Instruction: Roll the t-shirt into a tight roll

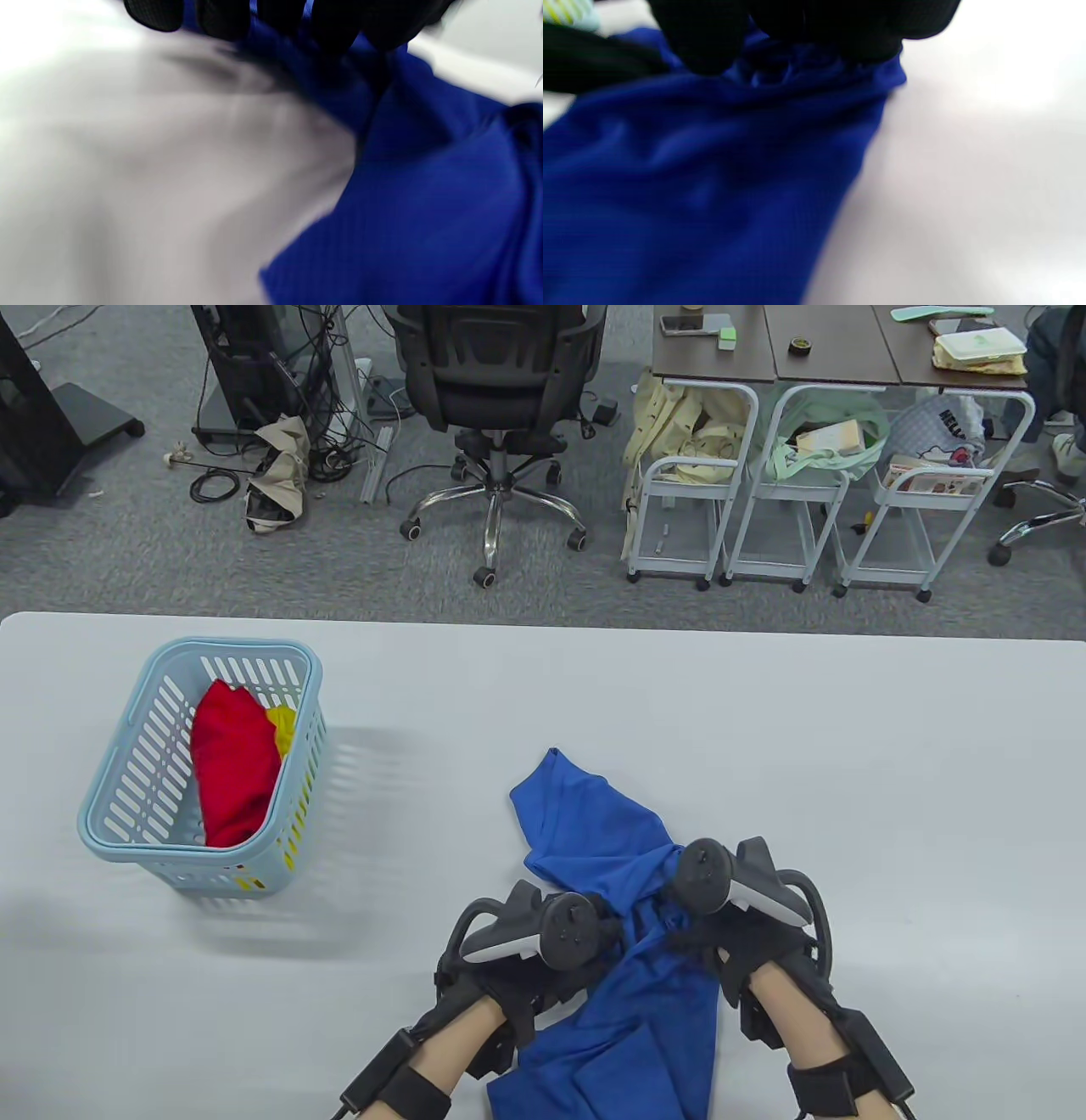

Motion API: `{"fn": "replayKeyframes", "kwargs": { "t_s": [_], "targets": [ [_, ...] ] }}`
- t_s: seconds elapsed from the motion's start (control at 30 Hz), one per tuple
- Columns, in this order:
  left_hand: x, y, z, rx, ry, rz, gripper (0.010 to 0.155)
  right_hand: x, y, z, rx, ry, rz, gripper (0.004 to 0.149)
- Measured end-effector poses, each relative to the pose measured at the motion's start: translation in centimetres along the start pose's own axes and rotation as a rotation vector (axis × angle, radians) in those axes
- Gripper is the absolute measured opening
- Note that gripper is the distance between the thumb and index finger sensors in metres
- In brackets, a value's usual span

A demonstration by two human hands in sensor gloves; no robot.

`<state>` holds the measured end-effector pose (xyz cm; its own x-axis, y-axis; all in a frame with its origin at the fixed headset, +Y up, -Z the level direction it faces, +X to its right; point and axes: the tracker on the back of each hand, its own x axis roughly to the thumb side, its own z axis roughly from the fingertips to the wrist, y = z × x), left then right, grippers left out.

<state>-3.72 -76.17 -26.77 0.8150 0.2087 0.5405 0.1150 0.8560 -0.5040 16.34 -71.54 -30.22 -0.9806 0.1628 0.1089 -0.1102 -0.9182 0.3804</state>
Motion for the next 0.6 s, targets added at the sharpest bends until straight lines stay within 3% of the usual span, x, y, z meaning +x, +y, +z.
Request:
{"fn": "replayKeyframes", "kwargs": {
  "t_s": [0.07, 0.17, 0.27, 0.33, 0.5, 0.6],
  "targets": [
    [0.2, -0.7, -0.6, -0.057, 0.015, -0.075, 0.062, 0.9, -0.5, -0.8, -0.061, 0.003, 0.033, 0.075],
    [0.1, -0.5, -0.3, -0.044, 0.009, -0.069, 0.063, 2.4, 0.4, -2.5, -0.008, -0.036, 0.131, 0.082],
    [-0.5, 0.1, 0.4, -0.027, 0.026, -0.065, 0.058, 3.6, 1.7, -4.0, 0.035, -0.045, 0.219, 0.055],
    [-1.0, 0.6, 0.9, -0.001, 0.039, -0.057, 0.054, 3.6, 1.2, -3.7, -0.049, -0.048, 0.195, 0.041],
    [-2.6, 1.7, 1.7, 0.049, 0.158, -0.114, 0.051, 0.6, -1.8, -1.4, -0.199, 0.065, 0.071, 0.042],
    [-4.2, 2.2, 2.3, 0.051, 0.265, -0.15, 0.051, -3.6, -3.8, 0.5, -0.287, 0.191, -0.079, 0.042]
  ]
}}
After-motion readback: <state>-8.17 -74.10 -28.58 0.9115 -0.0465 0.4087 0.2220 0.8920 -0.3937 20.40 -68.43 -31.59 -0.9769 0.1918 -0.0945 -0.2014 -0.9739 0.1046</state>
